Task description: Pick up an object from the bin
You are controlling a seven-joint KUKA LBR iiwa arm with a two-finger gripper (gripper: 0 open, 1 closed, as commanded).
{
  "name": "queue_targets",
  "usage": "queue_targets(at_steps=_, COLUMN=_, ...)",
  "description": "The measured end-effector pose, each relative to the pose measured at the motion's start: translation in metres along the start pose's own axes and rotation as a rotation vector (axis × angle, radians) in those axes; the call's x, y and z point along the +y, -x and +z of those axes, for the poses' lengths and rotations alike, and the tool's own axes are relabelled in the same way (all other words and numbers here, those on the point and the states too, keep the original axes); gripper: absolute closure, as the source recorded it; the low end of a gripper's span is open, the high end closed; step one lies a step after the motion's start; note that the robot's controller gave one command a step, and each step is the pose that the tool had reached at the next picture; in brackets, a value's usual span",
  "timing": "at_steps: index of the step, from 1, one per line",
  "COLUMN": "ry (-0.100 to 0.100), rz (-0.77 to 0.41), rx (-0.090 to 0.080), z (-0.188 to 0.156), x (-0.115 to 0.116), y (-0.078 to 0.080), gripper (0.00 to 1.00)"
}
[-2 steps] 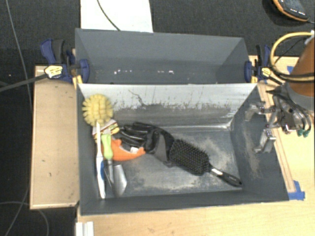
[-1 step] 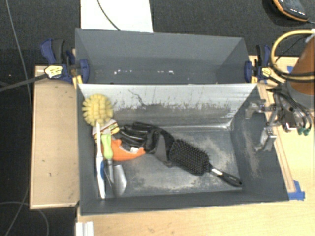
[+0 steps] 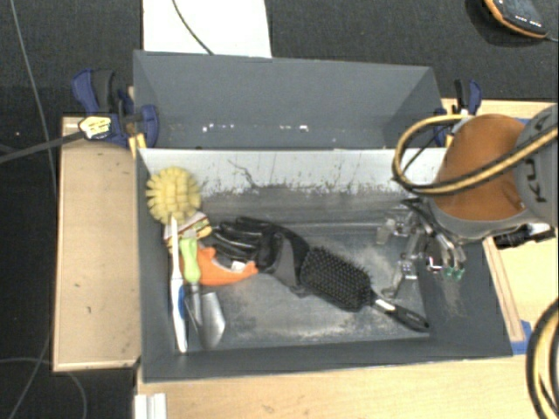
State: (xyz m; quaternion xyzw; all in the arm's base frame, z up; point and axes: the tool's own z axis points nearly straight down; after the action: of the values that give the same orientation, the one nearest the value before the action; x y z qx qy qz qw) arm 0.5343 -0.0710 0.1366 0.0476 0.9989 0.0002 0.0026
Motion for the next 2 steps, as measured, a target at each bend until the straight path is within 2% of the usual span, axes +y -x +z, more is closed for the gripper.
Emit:
queue_targets(at_steps=1, ry=0.002, rz=-0.049, rx=-0.006, z=-0.027, x=0.056, y=-0.026, gripper=0.00)
queue_targets(at_steps=2, ry=0.003, rz=0.161, rx=0.001, z=0.012, x=0.101, y=-0.013, gripper=0.00)
